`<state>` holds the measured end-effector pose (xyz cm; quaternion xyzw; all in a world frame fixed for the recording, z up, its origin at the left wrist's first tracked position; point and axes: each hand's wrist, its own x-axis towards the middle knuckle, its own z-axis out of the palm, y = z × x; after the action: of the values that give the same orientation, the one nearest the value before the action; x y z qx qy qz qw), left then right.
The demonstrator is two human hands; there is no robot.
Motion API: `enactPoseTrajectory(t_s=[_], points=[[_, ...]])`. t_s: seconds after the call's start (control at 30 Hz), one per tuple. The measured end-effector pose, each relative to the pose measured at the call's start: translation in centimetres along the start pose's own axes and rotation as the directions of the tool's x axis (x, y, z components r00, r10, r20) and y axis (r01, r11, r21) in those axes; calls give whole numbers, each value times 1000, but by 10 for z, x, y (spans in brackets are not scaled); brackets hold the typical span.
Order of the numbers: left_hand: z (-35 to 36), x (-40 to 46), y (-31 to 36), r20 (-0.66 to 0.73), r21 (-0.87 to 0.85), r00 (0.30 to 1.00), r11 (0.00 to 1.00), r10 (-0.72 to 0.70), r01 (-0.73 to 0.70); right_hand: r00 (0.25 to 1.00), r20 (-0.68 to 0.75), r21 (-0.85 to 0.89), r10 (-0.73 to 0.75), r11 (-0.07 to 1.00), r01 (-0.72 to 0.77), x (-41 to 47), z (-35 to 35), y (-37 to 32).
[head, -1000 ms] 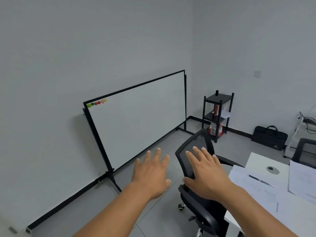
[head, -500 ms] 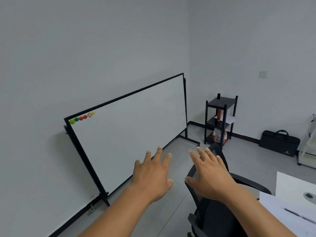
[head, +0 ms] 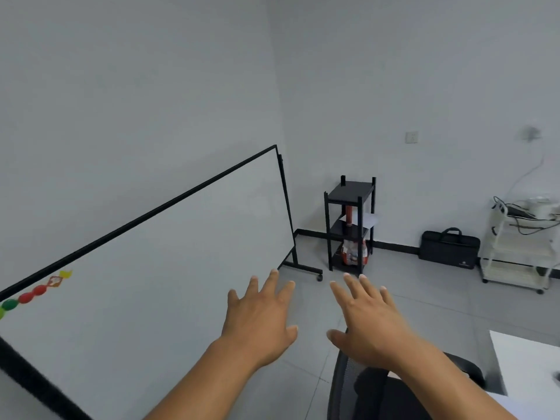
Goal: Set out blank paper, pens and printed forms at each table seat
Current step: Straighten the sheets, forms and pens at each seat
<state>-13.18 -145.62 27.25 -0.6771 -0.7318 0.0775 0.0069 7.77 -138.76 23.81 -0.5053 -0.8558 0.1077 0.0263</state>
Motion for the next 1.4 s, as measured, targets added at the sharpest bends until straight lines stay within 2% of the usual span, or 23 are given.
enactPoseTrajectory(t_s=[0.23, 0.43, 0.67, 0.77, 0.93, 1.0, 1.17, 1.27, 1.4], points=[[9, 127, -21, -1, 64, 961, 959, 278, -277, 959, 3, 21, 284, 959, -284, 68, 15, 12], [15, 211, -37, -10, 76, 847, 845, 531, -529, 848, 0, 34, 530, 847, -530, 103, 12, 0], [17, 271, -32, -12, 47, 712, 712, 702, -701, 740, 2, 26, 672, 740, -672, 126, 13, -11], [14, 292, -18, 5, 30, 669, 669, 743, -743, 703, 14, 15, 711, 703, -711, 134, 9, -3], [28, 329, 16, 77, 44, 598, 596, 798, -802, 600, 68, 50, 797, 598, -800, 150, 31, 42], [37, 359, 30, 114, 82, 576, 570, 810, -818, 560, 82, 141, 824, 547, -825, 172, 46, 71], [66, 436, 67, 256, 193, 552, 518, 794, -833, 525, 170, 271, 834, 472, -839, 224, 87, 131], [73, 457, 110, 317, 210, 459, 411, 830, -887, 470, 183, 319, 863, 400, -859, 223, 93, 158], [62, 454, 191, 311, 176, 284, 239, 907, -955, 300, 170, 338, 939, 230, -913, 178, 78, 190]])
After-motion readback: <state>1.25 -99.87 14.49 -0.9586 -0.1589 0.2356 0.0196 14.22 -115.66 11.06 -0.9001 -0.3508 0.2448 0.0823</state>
